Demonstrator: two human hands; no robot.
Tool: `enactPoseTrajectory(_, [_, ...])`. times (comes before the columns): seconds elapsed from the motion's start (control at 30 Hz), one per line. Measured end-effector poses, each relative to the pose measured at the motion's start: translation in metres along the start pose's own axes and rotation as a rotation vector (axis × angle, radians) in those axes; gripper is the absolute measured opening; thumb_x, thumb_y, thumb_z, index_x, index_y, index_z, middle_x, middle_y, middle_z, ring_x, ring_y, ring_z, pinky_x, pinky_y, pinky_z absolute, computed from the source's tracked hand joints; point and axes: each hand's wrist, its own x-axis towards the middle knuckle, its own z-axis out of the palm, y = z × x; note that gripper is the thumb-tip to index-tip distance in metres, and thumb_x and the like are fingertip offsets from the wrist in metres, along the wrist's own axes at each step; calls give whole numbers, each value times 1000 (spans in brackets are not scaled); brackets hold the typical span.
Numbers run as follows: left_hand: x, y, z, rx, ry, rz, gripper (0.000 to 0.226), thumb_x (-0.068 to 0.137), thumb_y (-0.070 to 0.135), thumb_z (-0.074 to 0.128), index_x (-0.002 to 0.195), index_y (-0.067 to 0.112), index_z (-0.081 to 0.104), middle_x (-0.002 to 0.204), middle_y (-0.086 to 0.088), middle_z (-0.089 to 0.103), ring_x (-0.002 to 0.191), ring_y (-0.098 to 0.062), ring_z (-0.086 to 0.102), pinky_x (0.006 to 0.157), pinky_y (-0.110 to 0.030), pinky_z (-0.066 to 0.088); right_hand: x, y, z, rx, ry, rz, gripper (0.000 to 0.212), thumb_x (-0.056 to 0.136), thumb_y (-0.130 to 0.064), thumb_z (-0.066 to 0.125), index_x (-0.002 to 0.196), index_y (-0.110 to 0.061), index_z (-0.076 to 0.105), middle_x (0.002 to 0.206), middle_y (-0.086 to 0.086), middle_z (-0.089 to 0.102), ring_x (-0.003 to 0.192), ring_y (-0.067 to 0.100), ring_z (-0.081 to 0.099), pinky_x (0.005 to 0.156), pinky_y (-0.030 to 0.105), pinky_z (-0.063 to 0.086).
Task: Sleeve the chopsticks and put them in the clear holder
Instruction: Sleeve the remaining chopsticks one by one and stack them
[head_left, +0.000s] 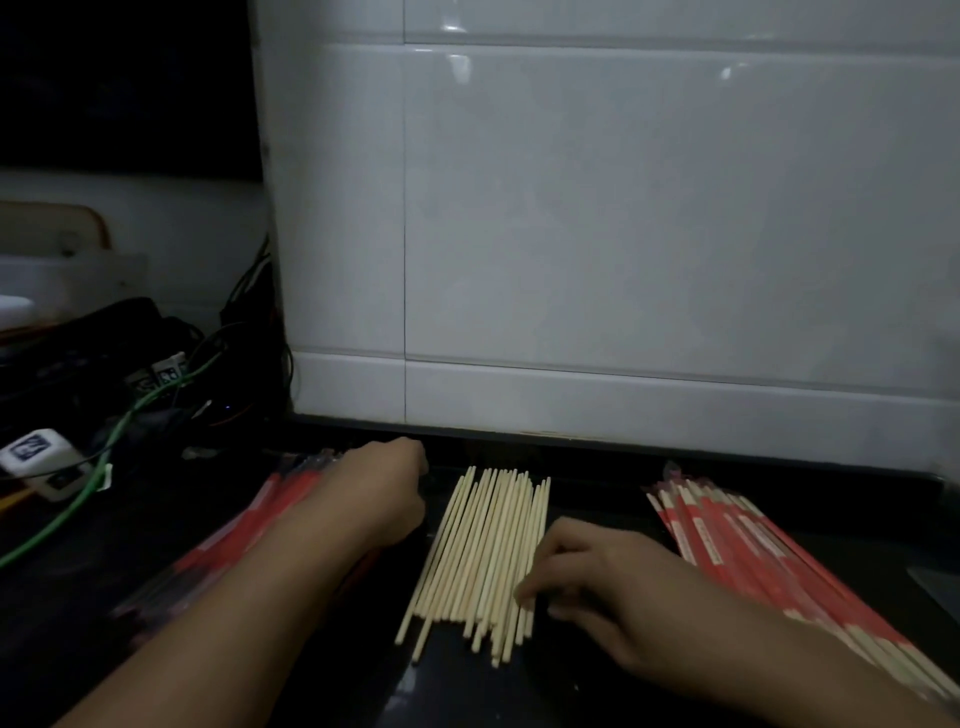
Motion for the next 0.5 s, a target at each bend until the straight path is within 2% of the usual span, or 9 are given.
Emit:
enactPoseTrajectory(0.07, [-1,4,-3,-226,110,74,33,93,16,55,122,32,60,102,4,68,92,-14,64,76,-27,50,0,2,1,4,-7,-13,26,95,-23,57,116,-36,67,113,-23,51,106,-5,53,92,16,44])
enactPoseTrajectory(0.13, [-5,15,-6,-517,143,181,25,97,16,55,111,33,65,85,11,64,73,-4,59,65,-20,46,-1,3,1,9,3,-28,27,94,-22,57,115,-35,67,114,-23,51,106,-5,53,92,14,44])
enactPoseTrajectory(0.23, [-17,34,-10,-830,142,291,25,97,12,57,93,28,75,81,5,71,72,-6,66,63,-16,52,-1,2,0,1,-1,-29,28,94,-18,57,115,-33,68,116,-23,48,106,-5,52,92,14,44])
enactPoseTrajectory(0.33, [-28,45,-13,-990,175,385,29,95,4,56,93,21,78,84,0,74,79,-13,70,73,-27,57,-1,-1,-2,2,-9,-51,28,93,-18,58,115,-33,66,120,-27,43,104,-10,48,92,17,45])
enactPoseTrajectory(0.5, [-29,43,-14,-1003,298,558,48,89,-21,47,98,15,78,91,4,69,84,-15,69,79,-26,58,1,-3,-4,28,-19,-83,30,93,-14,58,115,-33,66,125,-34,34,103,-17,40,93,19,46])
